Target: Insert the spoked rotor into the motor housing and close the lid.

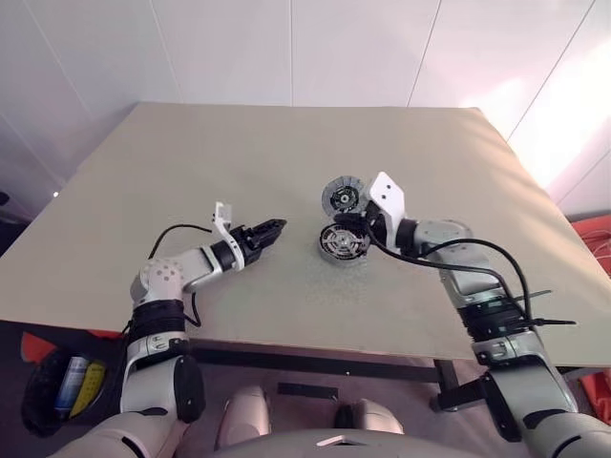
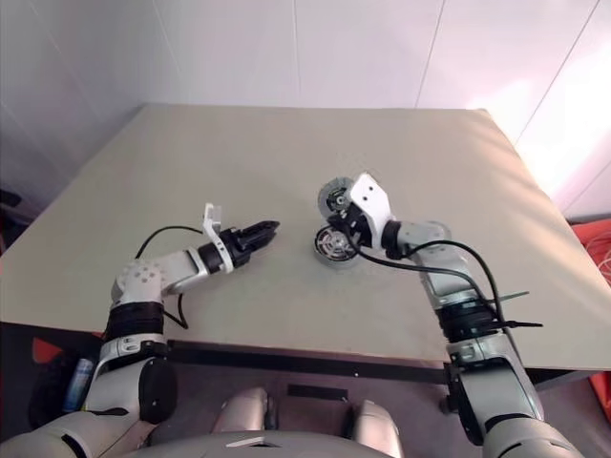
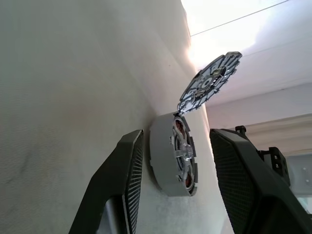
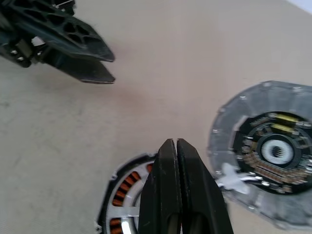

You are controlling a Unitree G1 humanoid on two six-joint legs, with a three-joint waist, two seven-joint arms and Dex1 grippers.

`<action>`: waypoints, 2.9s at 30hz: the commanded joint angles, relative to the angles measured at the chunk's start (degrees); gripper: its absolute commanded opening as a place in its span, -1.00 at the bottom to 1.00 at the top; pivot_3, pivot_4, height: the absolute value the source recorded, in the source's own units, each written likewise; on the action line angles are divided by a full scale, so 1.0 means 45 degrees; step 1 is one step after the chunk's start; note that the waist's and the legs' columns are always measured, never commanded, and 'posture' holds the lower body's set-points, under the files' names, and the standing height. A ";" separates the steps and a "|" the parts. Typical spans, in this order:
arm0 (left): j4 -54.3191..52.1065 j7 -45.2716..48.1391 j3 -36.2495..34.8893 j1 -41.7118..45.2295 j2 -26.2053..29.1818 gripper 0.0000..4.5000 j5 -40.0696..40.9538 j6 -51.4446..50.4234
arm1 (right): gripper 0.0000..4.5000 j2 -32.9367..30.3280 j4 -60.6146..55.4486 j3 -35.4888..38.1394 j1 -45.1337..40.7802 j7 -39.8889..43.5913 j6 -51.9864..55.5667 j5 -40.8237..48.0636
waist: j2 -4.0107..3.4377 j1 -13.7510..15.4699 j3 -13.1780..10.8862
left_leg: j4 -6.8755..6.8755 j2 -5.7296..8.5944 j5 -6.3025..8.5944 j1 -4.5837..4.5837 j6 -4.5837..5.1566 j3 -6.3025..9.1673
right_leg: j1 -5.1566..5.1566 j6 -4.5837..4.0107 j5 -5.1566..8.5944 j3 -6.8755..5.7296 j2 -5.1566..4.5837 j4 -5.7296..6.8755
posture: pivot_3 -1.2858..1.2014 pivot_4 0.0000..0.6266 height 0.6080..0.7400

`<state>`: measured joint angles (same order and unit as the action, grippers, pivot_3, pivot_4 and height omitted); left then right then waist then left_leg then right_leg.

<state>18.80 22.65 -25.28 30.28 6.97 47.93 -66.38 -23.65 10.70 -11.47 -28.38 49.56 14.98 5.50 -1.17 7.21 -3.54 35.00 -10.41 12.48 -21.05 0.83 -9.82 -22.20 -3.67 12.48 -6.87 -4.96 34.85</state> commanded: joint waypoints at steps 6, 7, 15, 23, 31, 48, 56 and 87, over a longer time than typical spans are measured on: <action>-0.1045 -0.0278 0.0284 -0.0351 0.0268 0.02 0.0006 0.0411 | -1.00 -0.0089 -0.0266 -0.0239 0.0317 -0.0009 -0.0222 -0.0225 | 0.0001 -0.0020 -0.0003 | 0.0002 0.0006 0.0011 0.0004 -0.0015 -0.0002 | 0.0006 0.0003 0.0000 0.0005 -0.0003 -0.0003 | 0.03 -1.00 1.00; -0.1019 -0.0276 0.0301 -0.0364 0.0277 0.02 -0.0008 0.0454 | -1.00 -0.0180 -0.0312 -0.0177 0.0239 0.0061 -0.0276 -0.0189 | 0.0001 -0.0021 -0.0003 | 0.0002 0.0006 0.0009 0.0012 -0.0020 -0.0003 | 0.0007 0.0004 0.0000 0.0006 -0.0003 0.0001 | 0.03 -1.00 1.00; -0.0864 -0.0033 0.0614 -0.0352 0.0303 0.02 -0.0060 0.0821 | -1.00 -0.0469 -0.0546 0.0622 -0.0709 0.0133 -0.0097 0.0275 | 0.0002 -0.0034 -0.0003 | -0.0001 0.0000 -0.0002 0.0022 -0.0041 -0.0001 | 0.0007 0.0008 0.0000 0.0005 0.0002 0.0006 | 0.03 -1.00 1.00; -0.1041 -0.0008 0.0801 -0.0415 0.0463 0.02 -0.0225 0.1250 | -1.00 -0.0436 0.2089 0.0172 -0.0466 -0.0291 -0.1379 -0.0831 | 0.0002 -0.0040 -0.0003 | -0.0002 0.0007 -0.0003 0.0000 -0.0039 -0.0004 | 0.0000 0.0003 -0.0001 0.0006 0.0000 -0.0001 | 0.03 -1.00 1.00; -0.1188 0.0023 0.0826 -0.0534 0.0591 0.02 -0.0216 0.1395 | -1.00 -0.0283 0.2636 0.0287 -0.0686 -0.0393 -0.1895 -0.0858 | 0.0001 -0.0070 -0.0002 | -0.0002 0.0003 0.0000 0.0048 -0.0036 -0.0004 | 0.0029 0.0006 0.0000 0.0006 0.0001 0.0004 | 0.03 -1.00 1.00; -0.1089 0.0078 0.0951 -0.0602 0.0717 0.02 -0.0308 0.1872 | -1.00 -0.0159 0.2137 0.0023 0.0022 0.0338 -0.1527 -0.0695 | 0.0004 -0.0077 0.0000 | -0.0001 0.0003 0.0006 0.0025 -0.0024 -0.0005 | 0.0011 0.0002 -0.0001 0.0007 0.0001 0.0006 | 0.03 -1.00 1.00; -0.1343 0.0299 0.1341 -0.0673 0.0890 0.02 -0.0602 0.2267 | -1.00 -0.0508 0.2027 0.0596 -0.0879 0.0325 -0.2317 -0.0395 | 0.0007 -0.0111 -0.0010 | -0.0012 0.0001 -0.0004 0.0186 -0.0053 -0.0005 | 0.0164 0.0085 0.0047 0.0007 0.0001 -0.0004 | 0.03 -1.00 1.00; -0.4166 0.2182 0.5946 -0.1061 0.2878 0.03 -0.5068 0.5441 | 0.99 -0.2131 0.8953 -0.4014 -0.7572 0.9162 -1.2467 -0.3890 | 0.0008 -0.0389 -0.0026 | 0.0125 -0.0015 -0.0018 -0.0153 0.0027 -0.0004 | -0.0200 -0.0058 0.0029 0.0012 -0.0010 0.0207 | 0.03 -1.00 1.00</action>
<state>2.24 32.36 2.71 24.85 19.49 25.20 -42.78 -33.08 51.67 -29.52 -62.14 87.86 -39.43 -12.16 -1.14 5.46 -3.66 35.58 -10.48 12.41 -21.74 0.96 -9.84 -23.10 -3.94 12.61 -6.81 -5.00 35.78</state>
